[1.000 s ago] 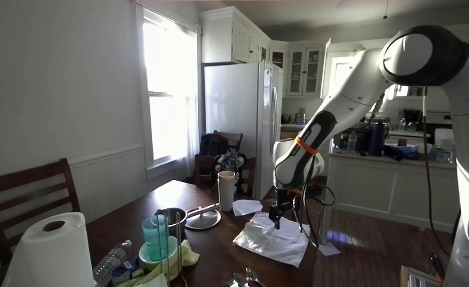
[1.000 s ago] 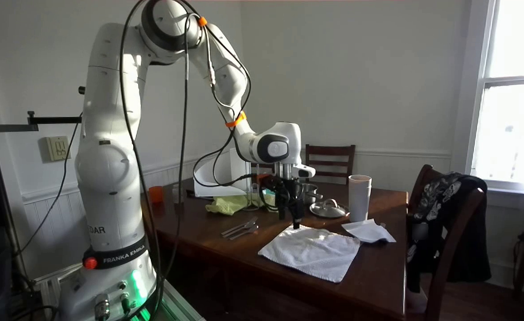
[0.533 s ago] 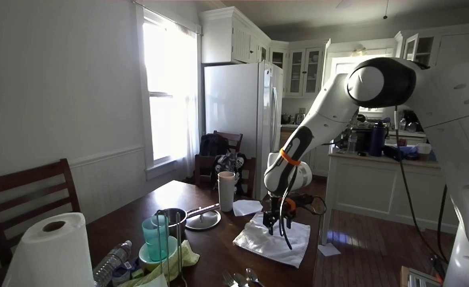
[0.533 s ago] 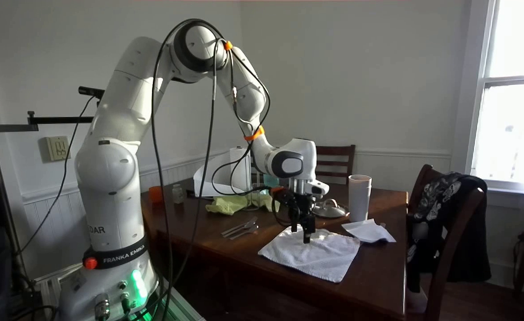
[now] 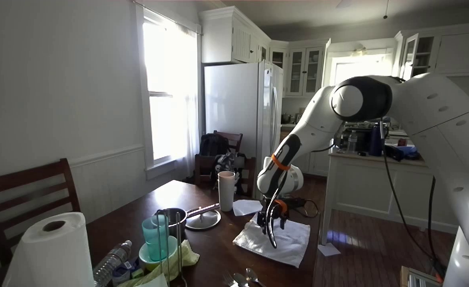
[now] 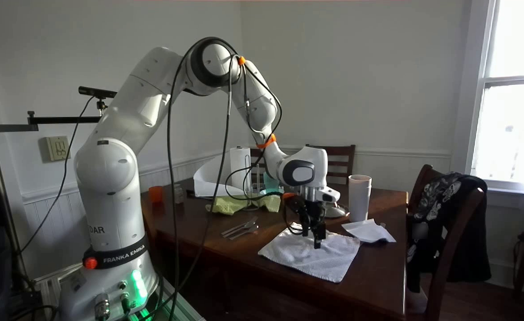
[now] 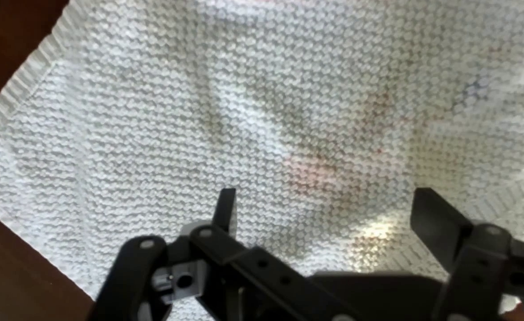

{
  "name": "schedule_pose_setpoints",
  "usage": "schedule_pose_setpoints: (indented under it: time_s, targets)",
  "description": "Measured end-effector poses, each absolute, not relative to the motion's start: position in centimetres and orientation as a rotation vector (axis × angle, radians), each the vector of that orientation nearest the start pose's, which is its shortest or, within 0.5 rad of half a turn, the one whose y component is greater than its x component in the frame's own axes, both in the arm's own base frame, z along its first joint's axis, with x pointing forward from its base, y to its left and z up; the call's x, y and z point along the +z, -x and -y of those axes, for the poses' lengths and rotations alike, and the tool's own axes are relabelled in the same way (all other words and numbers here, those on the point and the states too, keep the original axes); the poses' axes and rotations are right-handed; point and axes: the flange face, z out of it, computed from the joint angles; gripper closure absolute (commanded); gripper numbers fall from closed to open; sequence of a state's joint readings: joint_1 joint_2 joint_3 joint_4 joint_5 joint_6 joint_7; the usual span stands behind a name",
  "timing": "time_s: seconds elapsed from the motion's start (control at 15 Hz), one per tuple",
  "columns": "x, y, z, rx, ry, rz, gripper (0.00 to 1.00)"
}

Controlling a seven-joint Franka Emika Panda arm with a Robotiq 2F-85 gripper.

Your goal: Pick up the white cloth and place it back folded onto the table

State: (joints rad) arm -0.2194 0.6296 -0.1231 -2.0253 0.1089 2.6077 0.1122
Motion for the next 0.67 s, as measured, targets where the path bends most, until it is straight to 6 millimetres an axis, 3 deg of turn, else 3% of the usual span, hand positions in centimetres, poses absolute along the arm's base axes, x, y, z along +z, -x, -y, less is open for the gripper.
schedule_pose_setpoints:
  time_s: [0.13, 0.2, 0.27, 0.67]
  targets:
    - [12.3, -55.8, 20.4, 0.064, 3.033, -0.816, 0.01]
    - [12.0, -56.0, 20.5, 0.063, 3.025, -0.809, 0.08]
    - [11.6, -56.1, 20.6, 0.065, 3.019, -0.801, 0.25]
    - [11.7, -56.9, 21.1, 0.037, 3.013, -0.763, 0.66]
